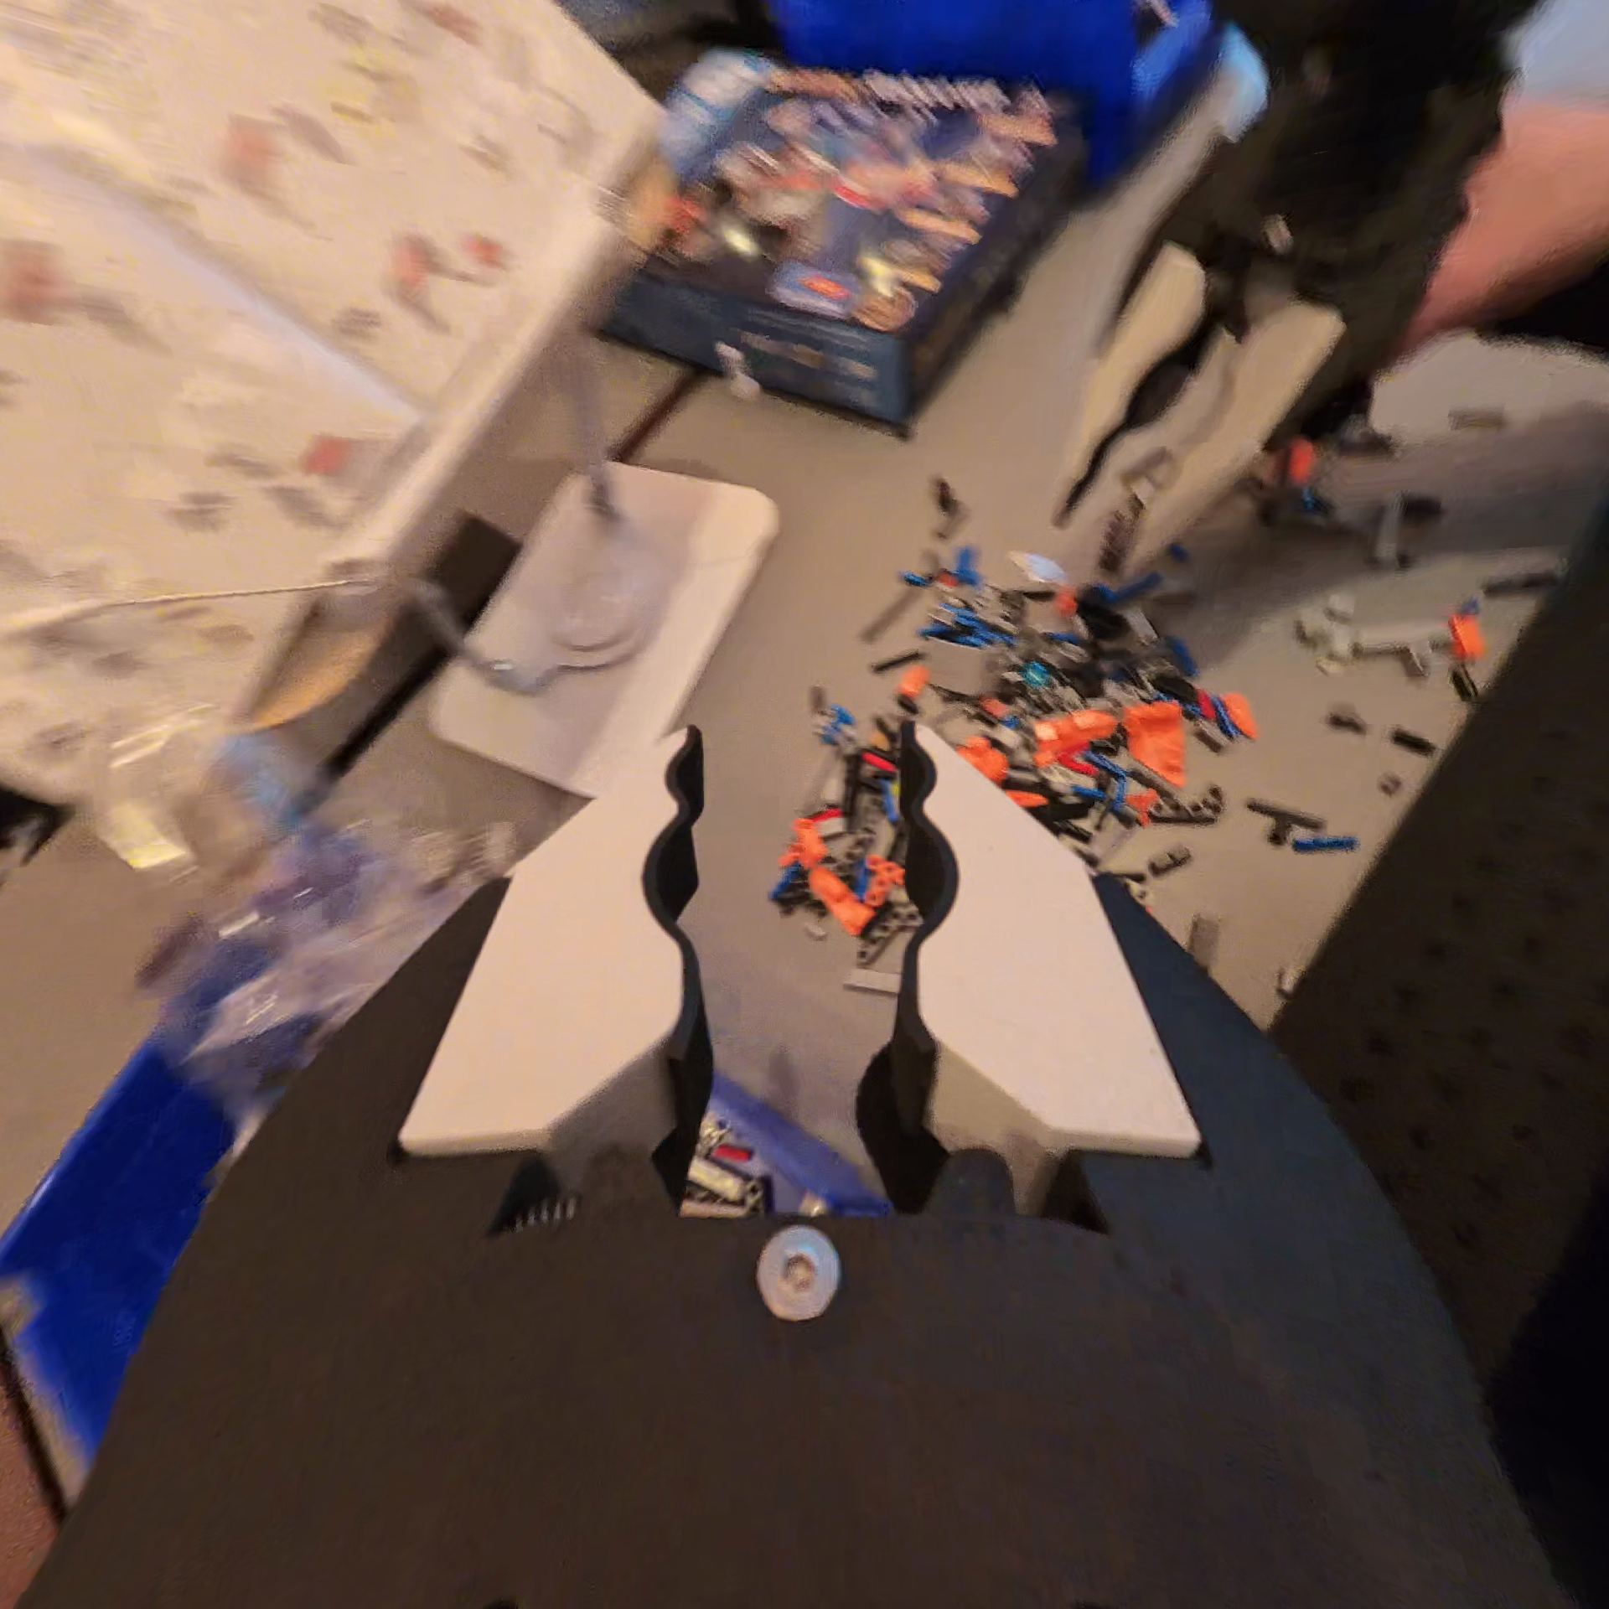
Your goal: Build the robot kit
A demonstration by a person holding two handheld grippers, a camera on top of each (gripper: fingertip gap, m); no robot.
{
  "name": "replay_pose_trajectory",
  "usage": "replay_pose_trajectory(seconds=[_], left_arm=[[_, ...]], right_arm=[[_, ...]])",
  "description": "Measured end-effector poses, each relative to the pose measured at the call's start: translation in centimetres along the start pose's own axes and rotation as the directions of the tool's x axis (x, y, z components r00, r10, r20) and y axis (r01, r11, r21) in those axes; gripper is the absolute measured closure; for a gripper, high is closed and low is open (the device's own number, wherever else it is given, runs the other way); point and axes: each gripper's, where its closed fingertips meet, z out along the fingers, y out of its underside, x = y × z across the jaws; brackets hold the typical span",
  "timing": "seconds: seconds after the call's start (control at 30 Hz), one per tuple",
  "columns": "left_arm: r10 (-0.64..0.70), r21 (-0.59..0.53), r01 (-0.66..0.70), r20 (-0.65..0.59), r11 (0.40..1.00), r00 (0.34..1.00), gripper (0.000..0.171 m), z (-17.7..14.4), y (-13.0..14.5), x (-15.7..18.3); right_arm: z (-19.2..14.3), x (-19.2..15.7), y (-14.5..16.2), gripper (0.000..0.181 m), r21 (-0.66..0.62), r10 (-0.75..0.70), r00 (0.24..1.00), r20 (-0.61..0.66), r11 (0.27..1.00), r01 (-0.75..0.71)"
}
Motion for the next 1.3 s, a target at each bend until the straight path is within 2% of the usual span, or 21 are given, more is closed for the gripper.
replay_pose_trajectory(seconds=[0.07,0.2,0.33,0.4,0.5,0.73,0.87,1.0,1.07,1.13,1.23,1.3], left_arm=[[0.08,-0.083,-0.084,-0.056,0.993,0.995,0.121,3.6,1.5,2.5],[0.09,-0.169,-0.128,-0.221,0.977,0.971,0.121,9.1,4.0,6.6],[0.072,-0.265,-0.154,-0.297,0.952,0.952,0.127,12.6,7.1,8.2],[0.071,-0.274,-0.166,-0.324,0.947,0.944,0.135,13.5,8.0,9.0],[0.072,-0.272,-0.172,-0.343,0.947,0.937,0.141,14.1,8.5,9.7],[0.046,-0.244,-0.142,-0.361,0.959,0.931,0.171,14.6,8.6,9.9],[0.04,-0.237,-0.13,-0.351,0.963,0.936,0.171,14.7,8.9,9.7],[-0.001,-0.219,-0.082,-0.355,0.972,0.935,0.142,14.5,8.4,9.6],[-0.004,-0.229,-0.087,-0.369,0.969,0.929,0.14,14.6,8.8,9.9],[0.004,-0.244,-0.104,-0.376,0.964,0.927,0.145,14.9,9.2,10.2],[0.017,-0.237,-0.113,-0.371,0.965,0.928,0.163,15.1,9.2,10.3],[0.015,-0.227,-0.108,-0.375,0.968,0.927,0.165,15.1,9.1,10.4]], right_arm=[[-0.3,0.0,0.1,0.147,0.02,0.012,1.0,0.009,1.0,-0.012],[-1.0,0.2,0.2,0.147,0.04,0.018,1.0,-0.001,0.999,-0.018],[-1.5,0.3,0.2,0.147,0.061,0.018,1.0,-0.002,0.998,-0.018],[-1.5,0.3,0.3,0.148,0.06,0.018,1.0,-0.001,0.998,-0.018],[-1.4,0.2,0.4,0.148,0.056,0.013,1.0,0.001,0.998,-0.013],[-1.5,0.2,0.4,0.148,0.056,0.003,1.0,-0.007,0.998,-0.003],[-1.7,0.3,0.4,0.148,0.059,0.006,1.0,-0.008,0.998,-0.005],[-1.8,0.3,0.4,0.148,0.062,0.007,1.0,-0.008,0.998,-0.007],[-1.8,0.3,0.5,0.147,0.061,0.007,1.0,-0.009,0.998,-0.007],[-1.7,0.3,0.5,0.147,0.059,0.007,1.0,-0.007,0.998,-0.007],[-1.7,0.3,0.6,0.147,0.055,0.007,1.0,-0.009,0.998,-0.007],[-1.7,0.4,0.6,0.147,0.054,0.007,1.0,-0.009,0.998,-0.006]])
